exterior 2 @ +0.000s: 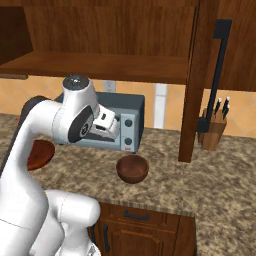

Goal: Pick up the bowls on the counter and stack them on top of one another in the open cabinet. Place the smaller bowl on top of the larger bowl.

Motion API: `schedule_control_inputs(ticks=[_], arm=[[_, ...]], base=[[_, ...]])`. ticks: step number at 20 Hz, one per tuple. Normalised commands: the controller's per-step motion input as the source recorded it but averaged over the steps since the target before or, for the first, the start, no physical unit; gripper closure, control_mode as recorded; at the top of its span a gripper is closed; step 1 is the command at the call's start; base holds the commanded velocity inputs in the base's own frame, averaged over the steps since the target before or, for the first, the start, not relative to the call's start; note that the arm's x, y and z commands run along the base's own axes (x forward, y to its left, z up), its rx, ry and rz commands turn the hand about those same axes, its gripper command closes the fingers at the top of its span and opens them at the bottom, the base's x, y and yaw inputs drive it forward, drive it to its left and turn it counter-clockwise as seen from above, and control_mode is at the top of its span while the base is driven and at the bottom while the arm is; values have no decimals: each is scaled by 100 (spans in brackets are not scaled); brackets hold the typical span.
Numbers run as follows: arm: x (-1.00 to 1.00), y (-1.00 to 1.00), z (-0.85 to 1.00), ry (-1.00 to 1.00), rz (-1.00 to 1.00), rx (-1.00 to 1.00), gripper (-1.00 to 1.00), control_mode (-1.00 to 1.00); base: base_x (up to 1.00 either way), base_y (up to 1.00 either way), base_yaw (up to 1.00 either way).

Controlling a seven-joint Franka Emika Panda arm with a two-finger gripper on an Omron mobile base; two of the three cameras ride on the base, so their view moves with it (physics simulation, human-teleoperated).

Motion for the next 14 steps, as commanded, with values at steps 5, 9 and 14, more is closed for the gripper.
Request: schedule_control_inputs(ticks=[5, 9, 14], arm=[[-34, -78, -40, -2, -11, 18, -100, -100], [0, -69, -34, 8, -10, 14, -100, -100], [31, -48, -30, 18, -6, 13, -100, -100]], base=[[0, 0, 0], [0, 0, 0], [0, 0, 0]])
